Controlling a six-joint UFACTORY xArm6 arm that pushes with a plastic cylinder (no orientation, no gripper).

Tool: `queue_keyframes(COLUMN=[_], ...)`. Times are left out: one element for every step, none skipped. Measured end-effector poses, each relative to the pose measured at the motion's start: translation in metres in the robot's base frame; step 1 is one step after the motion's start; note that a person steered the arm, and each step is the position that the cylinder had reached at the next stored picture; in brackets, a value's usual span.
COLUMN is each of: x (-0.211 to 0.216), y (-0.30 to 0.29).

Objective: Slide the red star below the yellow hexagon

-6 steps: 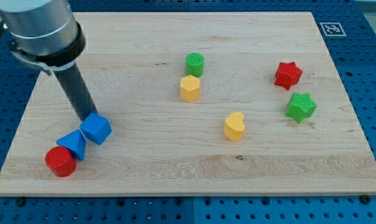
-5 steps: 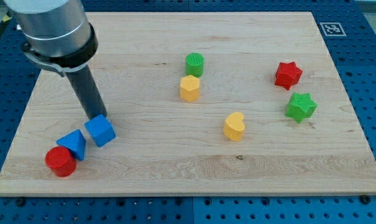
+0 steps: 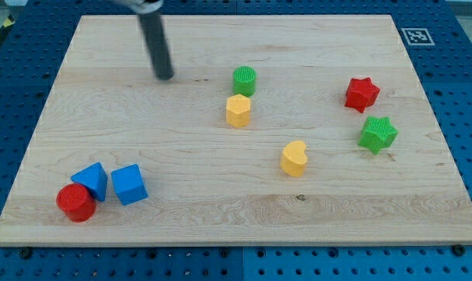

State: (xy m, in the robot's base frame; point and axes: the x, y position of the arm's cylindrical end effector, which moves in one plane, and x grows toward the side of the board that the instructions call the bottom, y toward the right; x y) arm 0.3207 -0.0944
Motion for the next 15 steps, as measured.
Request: queue_keyframes(x=[-0.033,-0.033,-0.02,0.042,0.078,0.086,0.084,0.084,0.085,0.088,0.088,0.093,0.114,0.139,0.154], y=[0.091,0.197,0.298,0.315,0.314,0.307,0.294,0.286,0.272,0.251,0.225,0.195,0.169,0.141,0.116])
